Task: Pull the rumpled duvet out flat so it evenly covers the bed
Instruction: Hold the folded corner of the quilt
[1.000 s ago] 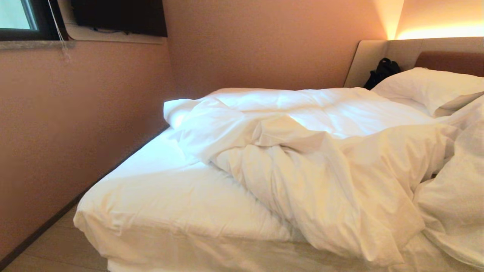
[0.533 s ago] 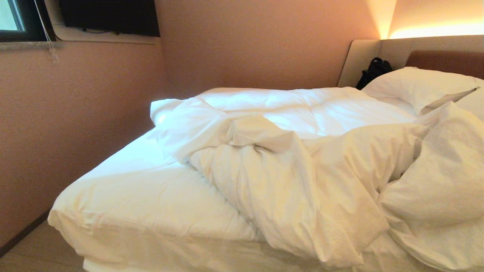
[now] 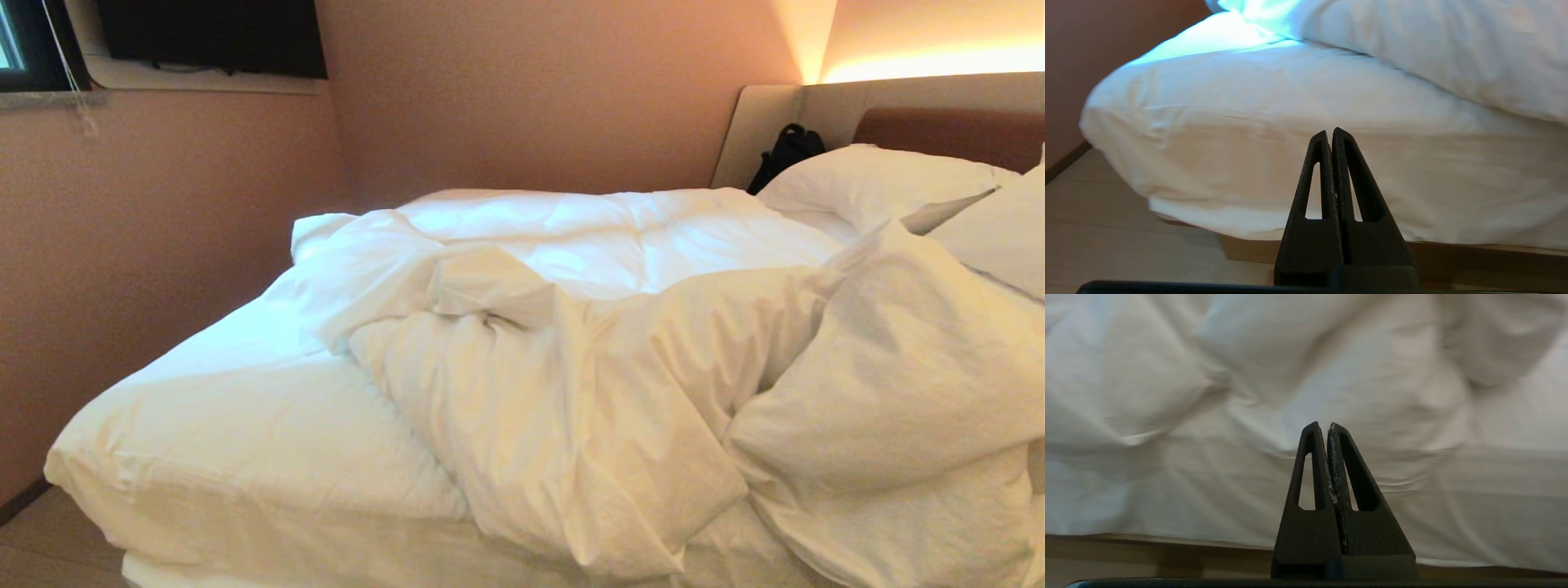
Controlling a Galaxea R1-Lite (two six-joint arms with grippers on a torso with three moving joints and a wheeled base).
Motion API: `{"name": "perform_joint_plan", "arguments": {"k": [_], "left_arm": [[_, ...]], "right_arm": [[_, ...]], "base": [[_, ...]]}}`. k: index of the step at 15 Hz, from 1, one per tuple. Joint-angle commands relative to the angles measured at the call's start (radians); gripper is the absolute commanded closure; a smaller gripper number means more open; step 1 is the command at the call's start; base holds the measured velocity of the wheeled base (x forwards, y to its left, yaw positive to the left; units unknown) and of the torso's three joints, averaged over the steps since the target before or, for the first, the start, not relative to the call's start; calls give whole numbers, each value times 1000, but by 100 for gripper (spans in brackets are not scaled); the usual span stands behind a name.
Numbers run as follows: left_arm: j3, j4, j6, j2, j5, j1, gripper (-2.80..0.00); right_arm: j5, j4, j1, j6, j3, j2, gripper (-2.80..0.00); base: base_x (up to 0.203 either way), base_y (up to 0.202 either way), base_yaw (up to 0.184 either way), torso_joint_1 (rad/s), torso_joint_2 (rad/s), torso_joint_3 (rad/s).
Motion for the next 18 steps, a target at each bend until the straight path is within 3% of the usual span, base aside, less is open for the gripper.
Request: {"name": "perform_joint_plan", "arguments": {"k": [1, 9, 18], "left_arm": [[0, 0, 0, 1, 0, 0, 0], [2, -3, 0, 1, 0, 0, 0], [1, -3, -4, 1, -2, 0, 0]], "right_arm": [[0, 1, 0, 0, 0, 0, 0], [0, 1, 0, 0, 0, 1, 0], [0, 0, 0, 0, 0, 0, 0]], "base": [[0, -195, 3, 7, 2, 1], [0, -185, 1, 4, 2, 1], [0, -8, 0, 1, 0, 1]]}}
